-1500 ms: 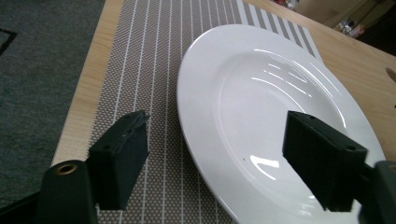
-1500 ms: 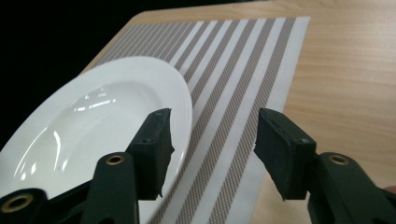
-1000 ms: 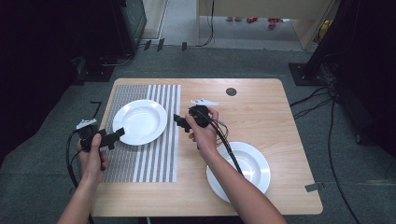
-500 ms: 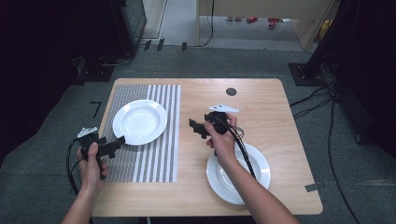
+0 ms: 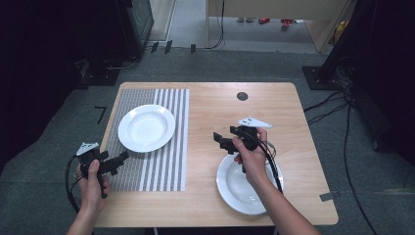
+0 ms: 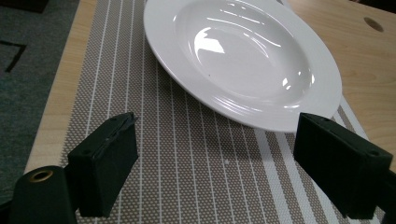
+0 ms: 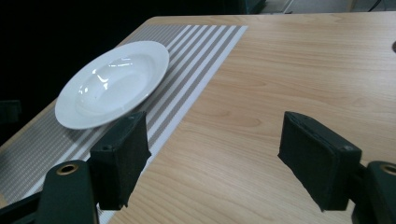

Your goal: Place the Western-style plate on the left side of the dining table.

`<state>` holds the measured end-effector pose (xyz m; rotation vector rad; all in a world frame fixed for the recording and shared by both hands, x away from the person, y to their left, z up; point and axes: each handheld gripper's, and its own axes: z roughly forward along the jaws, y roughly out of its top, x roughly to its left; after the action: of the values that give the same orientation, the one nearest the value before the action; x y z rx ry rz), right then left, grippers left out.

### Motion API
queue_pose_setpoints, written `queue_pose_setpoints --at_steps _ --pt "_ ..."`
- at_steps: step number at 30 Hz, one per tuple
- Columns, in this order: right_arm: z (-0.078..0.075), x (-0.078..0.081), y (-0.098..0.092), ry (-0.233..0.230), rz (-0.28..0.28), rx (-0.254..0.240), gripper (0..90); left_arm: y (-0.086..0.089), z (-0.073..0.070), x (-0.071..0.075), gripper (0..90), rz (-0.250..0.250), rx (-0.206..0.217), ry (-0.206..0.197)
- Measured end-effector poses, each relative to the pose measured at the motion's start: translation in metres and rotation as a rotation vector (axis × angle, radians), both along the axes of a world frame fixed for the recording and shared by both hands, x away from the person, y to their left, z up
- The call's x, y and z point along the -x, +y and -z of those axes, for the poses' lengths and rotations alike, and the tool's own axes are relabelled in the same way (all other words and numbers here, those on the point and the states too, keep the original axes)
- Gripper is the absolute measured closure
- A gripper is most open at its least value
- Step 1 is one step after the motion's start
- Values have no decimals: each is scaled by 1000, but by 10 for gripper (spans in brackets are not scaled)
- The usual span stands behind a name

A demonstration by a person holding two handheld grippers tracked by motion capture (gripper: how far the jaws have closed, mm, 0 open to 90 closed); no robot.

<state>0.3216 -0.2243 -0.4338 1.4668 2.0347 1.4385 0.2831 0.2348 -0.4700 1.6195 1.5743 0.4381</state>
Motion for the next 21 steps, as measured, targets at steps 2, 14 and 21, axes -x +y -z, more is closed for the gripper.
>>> queue_pose_setpoints --at_steps 2,14,21 --pt "1 4 -6 1 -1 -1 242 0 0 4 137 -3 6 -3" --pt "15 21 -49 9 71 -16 243 -5 6 21 137 13 1 -9" --pt "20 34 -76 4 113 -28 243 -4 10 31 138 7 -9 -13"
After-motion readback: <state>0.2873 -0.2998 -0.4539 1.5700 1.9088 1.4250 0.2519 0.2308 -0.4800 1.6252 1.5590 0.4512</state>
